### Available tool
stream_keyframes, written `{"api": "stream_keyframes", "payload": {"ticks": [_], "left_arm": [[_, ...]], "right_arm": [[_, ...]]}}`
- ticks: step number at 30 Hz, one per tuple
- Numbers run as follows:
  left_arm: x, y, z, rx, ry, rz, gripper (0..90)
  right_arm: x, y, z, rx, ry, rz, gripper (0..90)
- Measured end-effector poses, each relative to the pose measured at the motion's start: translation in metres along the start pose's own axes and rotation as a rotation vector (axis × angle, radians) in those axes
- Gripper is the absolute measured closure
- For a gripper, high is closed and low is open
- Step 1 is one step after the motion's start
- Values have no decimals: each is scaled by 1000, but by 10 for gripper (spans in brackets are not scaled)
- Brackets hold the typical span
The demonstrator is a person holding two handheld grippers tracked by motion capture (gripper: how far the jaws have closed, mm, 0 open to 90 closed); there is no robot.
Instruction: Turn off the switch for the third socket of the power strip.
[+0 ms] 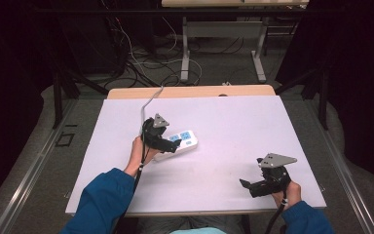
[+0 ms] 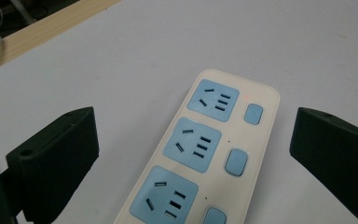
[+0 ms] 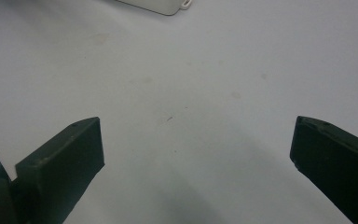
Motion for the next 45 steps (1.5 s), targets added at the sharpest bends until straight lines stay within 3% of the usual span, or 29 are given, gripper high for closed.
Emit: {"api": "stream_keyframes", "payload": {"ticks": [12,36,39,41,42,45], "left_arm": [[-2,6,9,7,-20,3,0],[-8,10,24,-17,-18,-11,11],[-9,10,24,-23,-22,-9,110],[-9,10,25,-36,-32,-14,234],[-9,10,25,-39,-40,-15,234],[-8,9,25,-53,-53,-22,445]], "right_arm": [[0,0,0,-6,-4,4,21],[0,0,0,-6,0,2,22],[0,0,0,-4,0,3,22],[0,0,0,-3,-1,2,23],[0,0,0,-3,-1,2,23],[0,0,0,-3,-1,1,23]]}}
Point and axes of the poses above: each handheld gripper's, and its own axes: z roughly forward along the jaws, y roughly out of its top, x roughly to its left, the point moved 2 cm from there along z, roughly forward along the jaws, and after that the axes turned 7 degrees about -y, right-handed, at the moved point
